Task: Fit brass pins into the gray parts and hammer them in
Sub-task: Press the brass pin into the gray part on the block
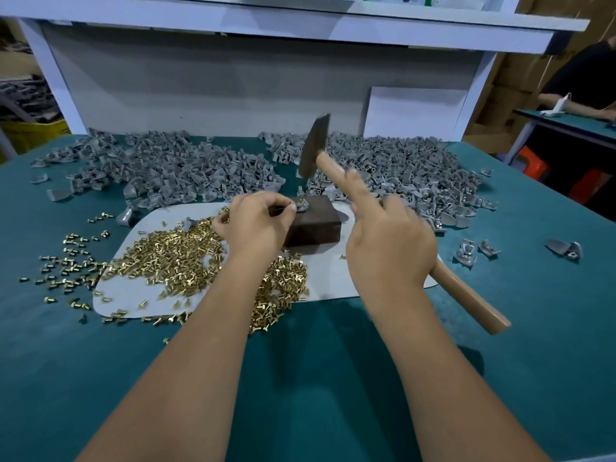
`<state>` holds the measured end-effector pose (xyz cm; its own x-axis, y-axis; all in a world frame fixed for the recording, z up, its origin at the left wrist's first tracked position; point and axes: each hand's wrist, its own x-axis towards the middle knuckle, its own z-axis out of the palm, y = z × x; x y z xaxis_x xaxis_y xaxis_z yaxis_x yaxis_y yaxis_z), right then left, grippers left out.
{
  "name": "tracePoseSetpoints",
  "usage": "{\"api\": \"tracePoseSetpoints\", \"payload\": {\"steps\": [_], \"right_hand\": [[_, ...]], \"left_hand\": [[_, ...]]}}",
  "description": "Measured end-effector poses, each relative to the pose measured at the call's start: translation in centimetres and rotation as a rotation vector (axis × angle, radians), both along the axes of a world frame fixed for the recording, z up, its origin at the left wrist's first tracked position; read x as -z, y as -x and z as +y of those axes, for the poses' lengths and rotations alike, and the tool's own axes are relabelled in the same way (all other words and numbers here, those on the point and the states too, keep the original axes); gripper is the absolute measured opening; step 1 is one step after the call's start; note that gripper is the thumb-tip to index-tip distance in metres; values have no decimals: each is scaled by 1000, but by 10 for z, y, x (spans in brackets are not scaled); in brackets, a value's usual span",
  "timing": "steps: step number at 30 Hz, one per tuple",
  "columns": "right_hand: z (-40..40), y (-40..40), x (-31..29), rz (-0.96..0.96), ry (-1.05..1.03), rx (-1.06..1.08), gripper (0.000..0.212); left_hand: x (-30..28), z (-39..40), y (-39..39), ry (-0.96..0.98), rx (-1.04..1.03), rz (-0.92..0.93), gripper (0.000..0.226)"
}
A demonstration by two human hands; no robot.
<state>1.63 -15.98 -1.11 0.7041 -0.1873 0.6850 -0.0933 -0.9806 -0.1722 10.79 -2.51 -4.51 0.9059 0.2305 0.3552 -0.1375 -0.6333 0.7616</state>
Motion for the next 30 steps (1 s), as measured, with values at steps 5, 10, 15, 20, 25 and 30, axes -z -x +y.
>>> {"api": "tracePoseSetpoints", "payload": {"steps": [5,10,15,20,25,30], "right_hand": [[9,-2,-3,20,-28,2,59],[5,-3,5,104,82,24,57],[7,1,-3,22,-29,34,59],[6,-6,4,105,60,24,55],[6,0,2,24,30,29,59],[7,0,2,67,15,10,57]], "left_hand": [[2,1,-1,19,-4,-12,33],[2,2,-1,24,-7,-3,28],[3,-1,-2,-1,-21,-29,29],[3,2,-3,44,8,-31,31],[5,0,-4,-16,-28,-48,18],[5,0,-4,7,-28,-44,15]]}}
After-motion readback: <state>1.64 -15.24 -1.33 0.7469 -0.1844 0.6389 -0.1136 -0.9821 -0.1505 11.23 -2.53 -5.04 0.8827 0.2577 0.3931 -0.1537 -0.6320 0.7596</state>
